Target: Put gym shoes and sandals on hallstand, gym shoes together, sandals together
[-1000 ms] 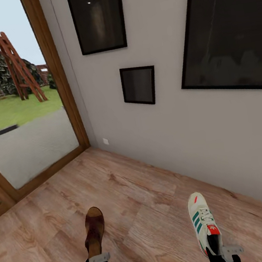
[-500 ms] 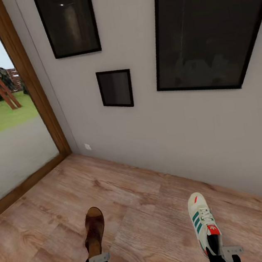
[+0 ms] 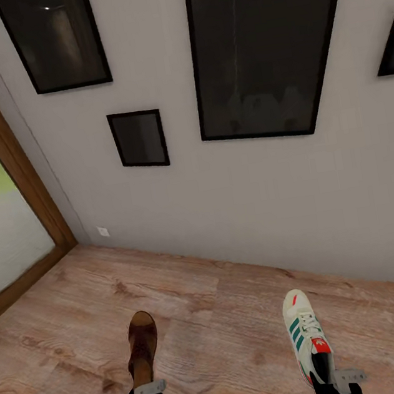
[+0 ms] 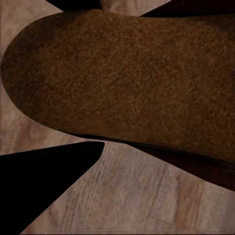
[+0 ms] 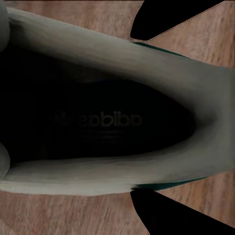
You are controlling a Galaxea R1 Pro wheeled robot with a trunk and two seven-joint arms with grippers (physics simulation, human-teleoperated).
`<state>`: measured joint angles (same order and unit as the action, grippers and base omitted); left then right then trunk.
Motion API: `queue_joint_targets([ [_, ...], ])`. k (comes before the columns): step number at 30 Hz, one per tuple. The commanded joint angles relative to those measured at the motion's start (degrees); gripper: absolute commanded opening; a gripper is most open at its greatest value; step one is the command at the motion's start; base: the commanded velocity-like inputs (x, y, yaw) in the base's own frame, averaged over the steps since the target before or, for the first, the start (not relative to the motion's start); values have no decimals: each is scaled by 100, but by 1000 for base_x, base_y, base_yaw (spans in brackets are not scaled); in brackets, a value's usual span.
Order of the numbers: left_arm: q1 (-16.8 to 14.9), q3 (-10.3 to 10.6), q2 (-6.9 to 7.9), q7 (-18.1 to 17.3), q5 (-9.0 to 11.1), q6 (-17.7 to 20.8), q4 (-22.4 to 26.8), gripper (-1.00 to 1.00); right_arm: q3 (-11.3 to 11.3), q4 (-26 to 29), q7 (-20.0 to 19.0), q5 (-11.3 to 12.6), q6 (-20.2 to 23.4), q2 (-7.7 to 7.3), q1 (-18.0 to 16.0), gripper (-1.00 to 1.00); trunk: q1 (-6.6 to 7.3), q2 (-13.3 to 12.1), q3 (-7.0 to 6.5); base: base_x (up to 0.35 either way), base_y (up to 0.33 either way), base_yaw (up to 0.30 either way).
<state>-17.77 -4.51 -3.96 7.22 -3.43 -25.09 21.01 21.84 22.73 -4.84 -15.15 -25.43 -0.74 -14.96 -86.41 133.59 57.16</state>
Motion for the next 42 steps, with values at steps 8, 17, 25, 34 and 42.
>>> queue_joint_targets([
  [8,0,-40,-8,8,-58,-13,0,-100,48,-5,-43,-23,-23,4,-7,-100,1,2,5,0,0,-300],
  [17,-1,-37,-7,8,-55,-13,0,-100,48,-5,-43,-23,-23,4,-7,-100,1,2,5,0,0,-300],
  [25,-1,-34,-8,8,-68,-13,0,-100,48,-5,-43,-24,-23,4,-7,-100,1,2,5,0,0,-300],
  [34,1,-26,-8,1,-86,-13,-6,-100,48,-5,-43,-24,-23,4,-7,-100,1,2,5,0,0,-300],
  [42,-3,-21,-10,-1,-96,-13,-9,-100,48,-5,-43,-23,-23,4,-7,-100,1,2,5,0,0,-300],
])
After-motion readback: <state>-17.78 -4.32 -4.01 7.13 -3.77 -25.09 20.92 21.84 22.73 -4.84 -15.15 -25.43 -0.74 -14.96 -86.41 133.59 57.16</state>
